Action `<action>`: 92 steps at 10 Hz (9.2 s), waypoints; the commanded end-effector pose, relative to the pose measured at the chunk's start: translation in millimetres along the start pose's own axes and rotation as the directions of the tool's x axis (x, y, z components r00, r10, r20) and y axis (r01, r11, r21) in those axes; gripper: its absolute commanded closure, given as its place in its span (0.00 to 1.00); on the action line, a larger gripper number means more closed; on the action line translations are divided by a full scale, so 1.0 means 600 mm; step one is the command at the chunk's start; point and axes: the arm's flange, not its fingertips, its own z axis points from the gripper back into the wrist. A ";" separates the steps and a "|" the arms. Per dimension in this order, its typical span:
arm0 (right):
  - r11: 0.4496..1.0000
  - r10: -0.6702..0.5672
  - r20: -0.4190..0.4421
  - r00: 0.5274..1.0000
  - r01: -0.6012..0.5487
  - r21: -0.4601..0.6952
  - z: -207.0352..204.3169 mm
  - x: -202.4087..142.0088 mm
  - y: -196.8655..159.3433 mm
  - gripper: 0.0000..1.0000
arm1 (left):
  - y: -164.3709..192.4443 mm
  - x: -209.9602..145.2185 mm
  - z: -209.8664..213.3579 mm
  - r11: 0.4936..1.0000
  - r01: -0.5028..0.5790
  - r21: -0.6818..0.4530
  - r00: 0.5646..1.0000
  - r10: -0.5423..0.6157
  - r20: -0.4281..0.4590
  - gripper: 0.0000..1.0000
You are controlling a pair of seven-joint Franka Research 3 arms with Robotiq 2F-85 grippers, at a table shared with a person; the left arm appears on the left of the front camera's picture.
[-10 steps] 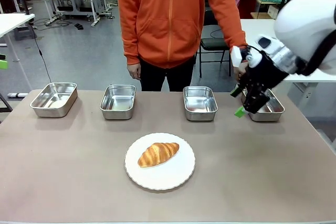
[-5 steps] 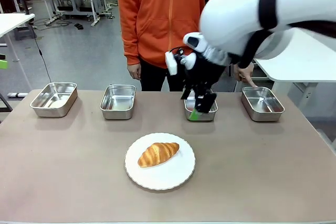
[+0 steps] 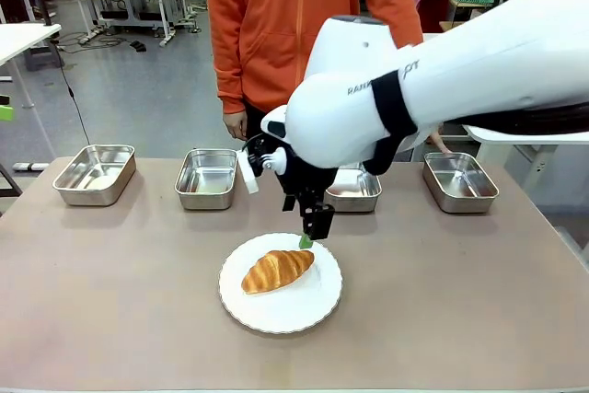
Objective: Place the bread in the container.
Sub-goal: Place the Butter Roll into the Airtight Container indicated by the human.
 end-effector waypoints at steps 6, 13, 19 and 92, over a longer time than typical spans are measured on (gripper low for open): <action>1.000 -0.006 -0.004 1.000 0.006 0.007 -0.008 0.006 0.001 0.00 | -0.002 0.000 0.003 1.000 0.014 -0.004 1.000 -0.014 0.012 0.00; 1.000 0.000 -0.224 0.975 0.002 0.005 -0.094 0.104 0.006 0.00 | -0.002 0.000 0.003 1.000 0.014 -0.004 1.000 -0.014 0.012 0.00; 1.000 0.017 -0.247 0.969 -0.011 0.027 -0.125 0.114 0.003 0.00 | -0.002 0.000 0.003 1.000 0.014 -0.004 1.000 -0.014 0.012 0.00; -0.303 -0.952 0.083 -0.293 0.942 -0.143 0.102 -0.707 -0.181 0.00 | -0.002 0.000 0.003 1.000 0.014 -0.004 1.000 -0.014 0.012 0.00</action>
